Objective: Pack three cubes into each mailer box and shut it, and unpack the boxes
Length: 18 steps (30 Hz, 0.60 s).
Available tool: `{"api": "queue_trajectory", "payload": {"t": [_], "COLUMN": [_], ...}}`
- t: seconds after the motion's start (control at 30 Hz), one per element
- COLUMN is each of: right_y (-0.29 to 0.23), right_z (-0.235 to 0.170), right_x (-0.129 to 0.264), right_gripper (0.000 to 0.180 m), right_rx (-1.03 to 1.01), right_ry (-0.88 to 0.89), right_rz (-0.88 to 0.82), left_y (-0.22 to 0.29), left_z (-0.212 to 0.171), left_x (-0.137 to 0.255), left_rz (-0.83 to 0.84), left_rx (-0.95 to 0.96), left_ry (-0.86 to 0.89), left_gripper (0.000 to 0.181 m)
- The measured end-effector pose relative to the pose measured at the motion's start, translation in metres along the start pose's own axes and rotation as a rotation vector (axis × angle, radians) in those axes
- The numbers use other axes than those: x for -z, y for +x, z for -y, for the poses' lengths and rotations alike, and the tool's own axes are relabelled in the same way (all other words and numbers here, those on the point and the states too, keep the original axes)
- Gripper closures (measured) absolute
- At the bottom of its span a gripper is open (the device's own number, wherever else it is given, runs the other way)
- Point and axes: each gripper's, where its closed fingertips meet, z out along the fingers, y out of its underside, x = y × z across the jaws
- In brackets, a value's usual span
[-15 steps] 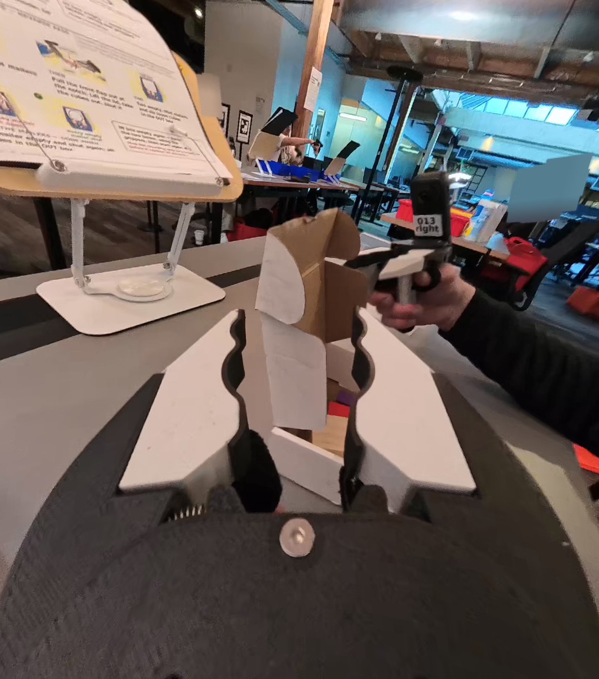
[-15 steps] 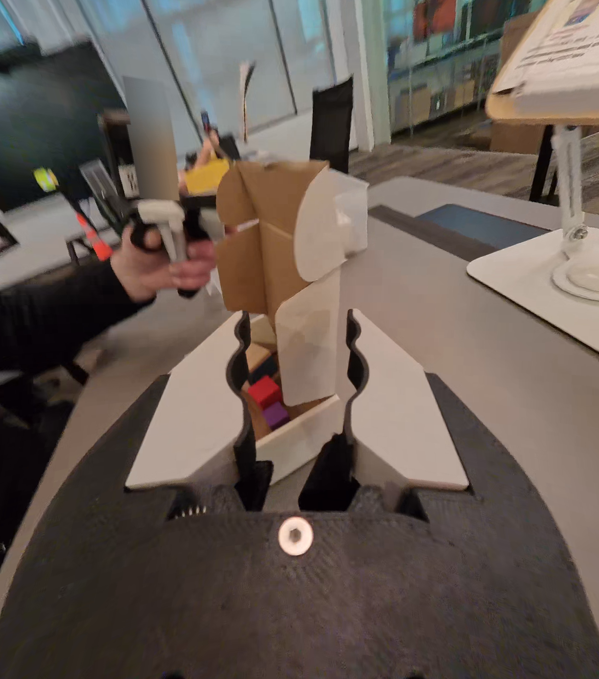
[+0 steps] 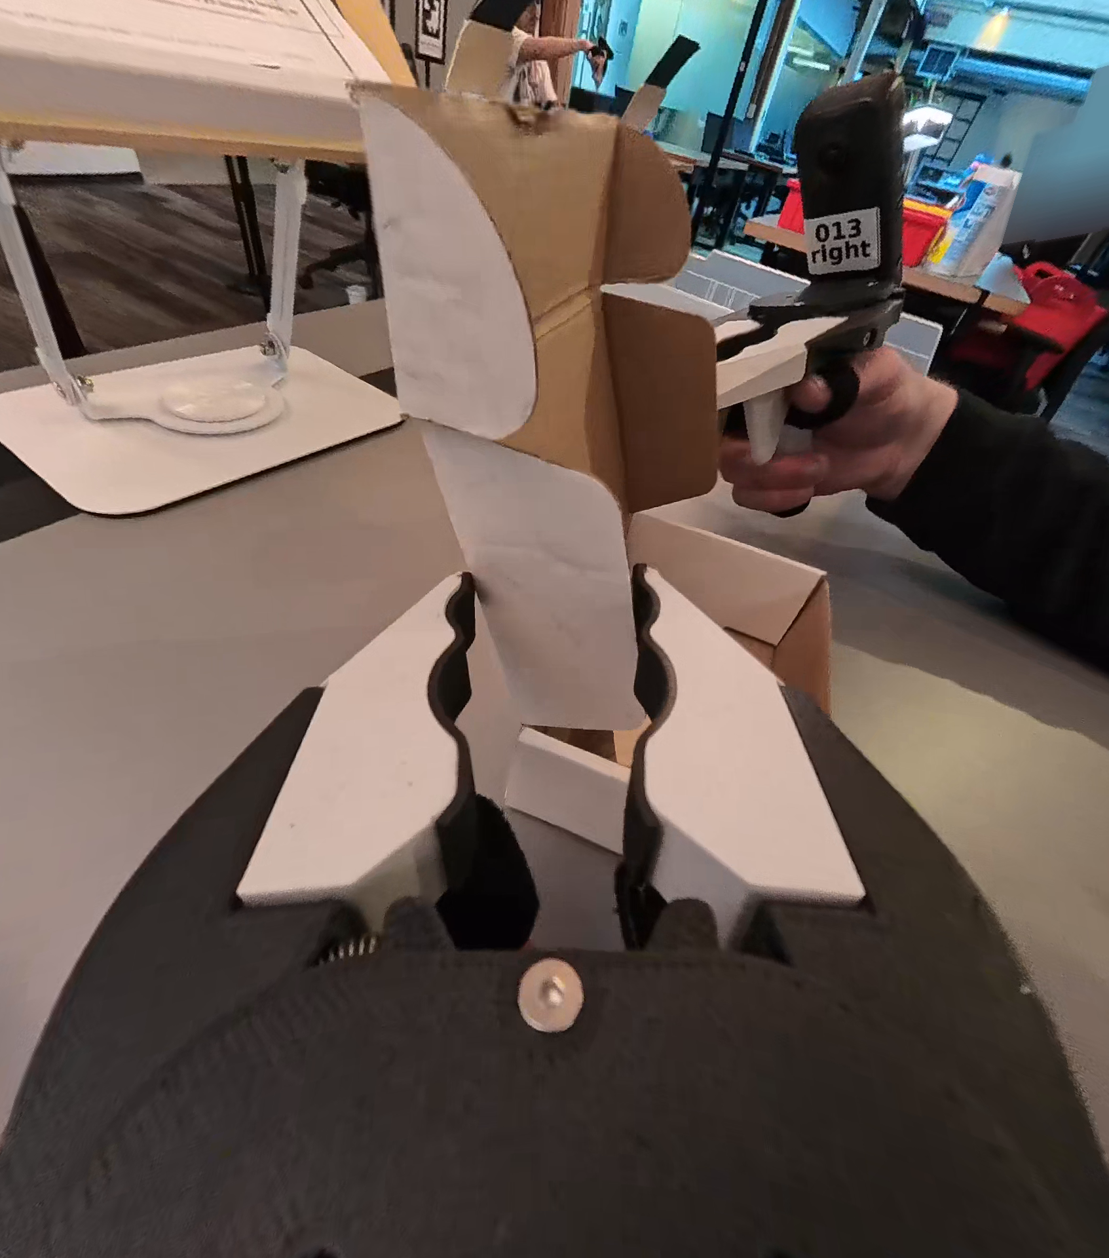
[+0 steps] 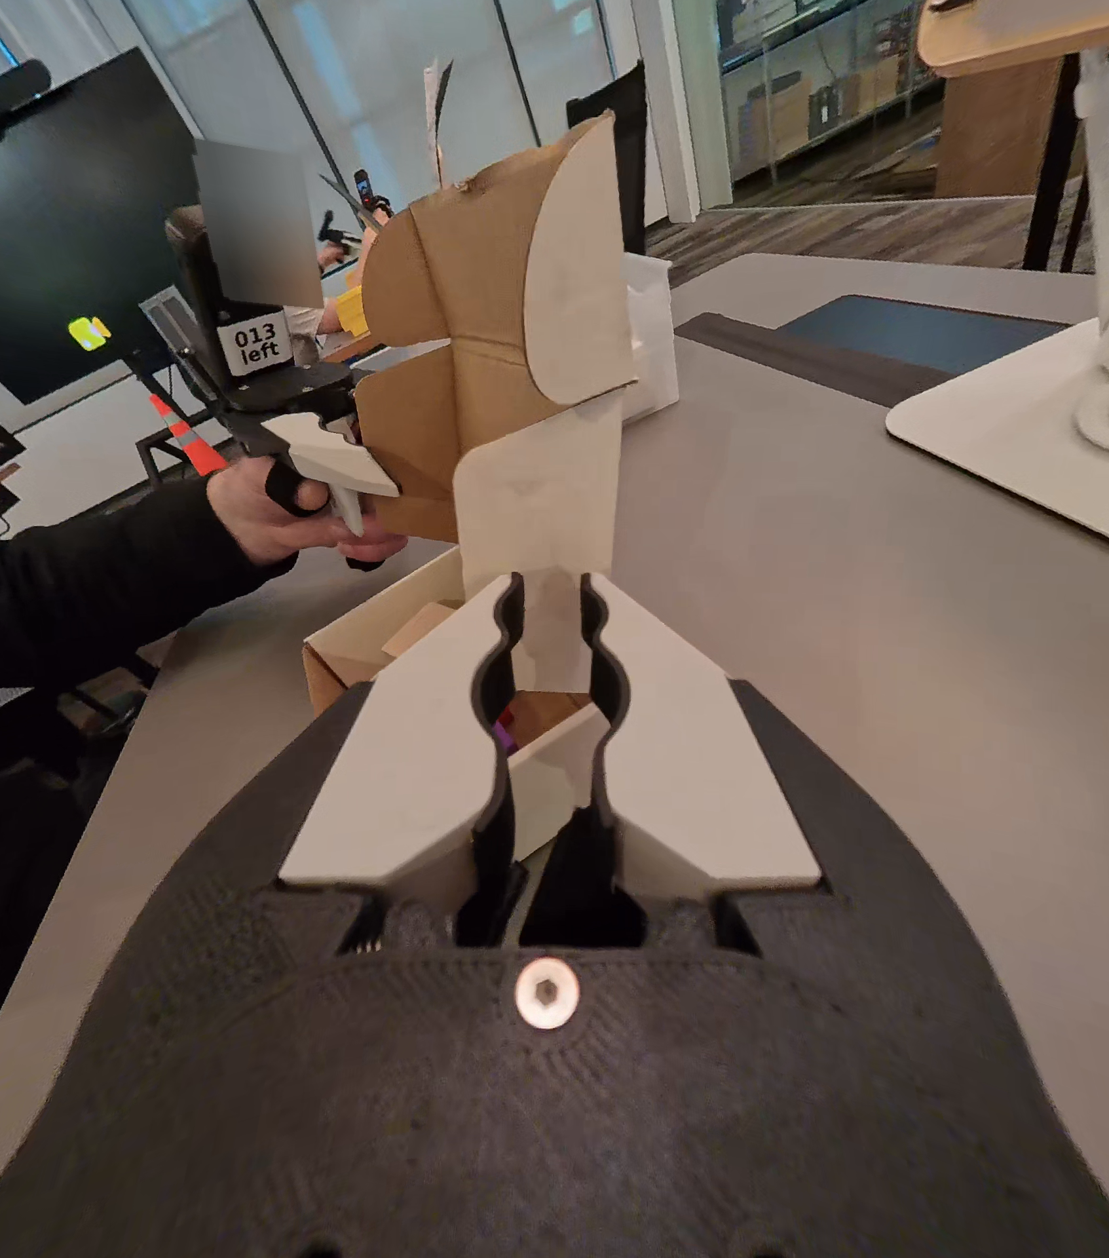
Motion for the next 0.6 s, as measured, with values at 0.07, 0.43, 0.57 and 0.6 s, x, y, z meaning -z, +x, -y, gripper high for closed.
{"api": "queue_trajectory", "payload": {"t": [0.07, 0.43, 0.57, 0.6], "right_y": [-0.004, -0.036, -0.034, -0.033], "right_z": [-0.001, -0.034, -0.039, -0.042], "right_x": [0.000, 0.001, -0.002, -0.003], "right_gripper": [0.170, 0.180, 0.180, 0.180], "right_rx": [0.030, 0.238, 0.240, 0.247], "right_ry": [-0.010, -0.248, -0.273, -0.287], "right_rz": [0.010, 0.063, 0.055, 0.046], "left_y": [0.001, 0.029, 0.049, 0.046], "left_z": [0.000, -0.014, -0.006, -0.010], "left_x": [0.002, 0.003, -0.006, -0.009], "left_rz": [0.013, 0.105, 0.099, 0.144], "left_rx": [-0.037, -0.269, -0.143, -0.168], "left_ry": [-0.015, -0.063, -0.016, -0.041], "left_gripper": [0.137, 0.124, 0.115, 0.114]}}
